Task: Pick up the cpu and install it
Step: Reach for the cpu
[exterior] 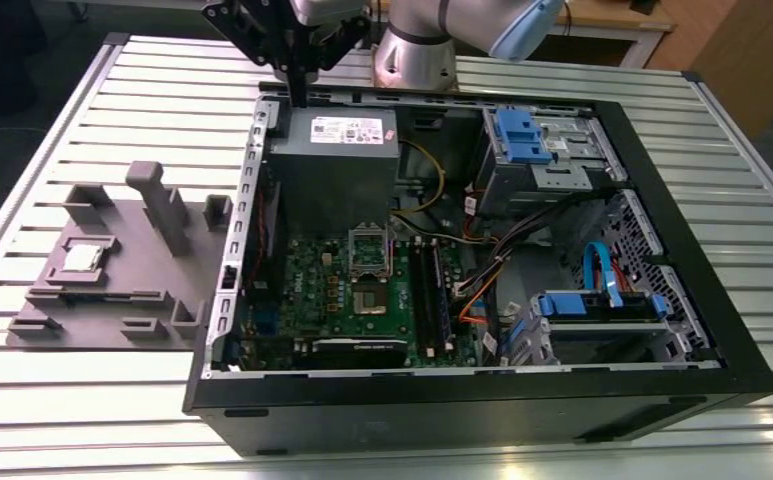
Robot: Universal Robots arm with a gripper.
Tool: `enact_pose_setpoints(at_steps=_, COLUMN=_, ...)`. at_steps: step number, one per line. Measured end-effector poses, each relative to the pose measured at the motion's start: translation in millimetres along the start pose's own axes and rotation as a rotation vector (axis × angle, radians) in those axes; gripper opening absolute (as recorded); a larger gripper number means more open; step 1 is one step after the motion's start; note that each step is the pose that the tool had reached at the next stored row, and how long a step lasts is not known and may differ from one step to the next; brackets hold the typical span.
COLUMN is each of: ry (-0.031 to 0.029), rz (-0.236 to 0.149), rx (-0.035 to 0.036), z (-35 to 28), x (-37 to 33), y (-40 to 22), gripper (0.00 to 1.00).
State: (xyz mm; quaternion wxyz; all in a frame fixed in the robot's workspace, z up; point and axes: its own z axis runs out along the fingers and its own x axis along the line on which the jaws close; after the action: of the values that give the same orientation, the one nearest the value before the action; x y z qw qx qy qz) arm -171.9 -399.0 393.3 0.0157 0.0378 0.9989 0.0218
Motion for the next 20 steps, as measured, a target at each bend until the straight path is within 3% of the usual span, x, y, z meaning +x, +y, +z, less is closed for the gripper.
enact_pose_setpoints(at_steps=20, ry=-0.0008, rz=0.0, rx=0.0, z=-0.3, x=8.8, y=-0.6, gripper=0.1)
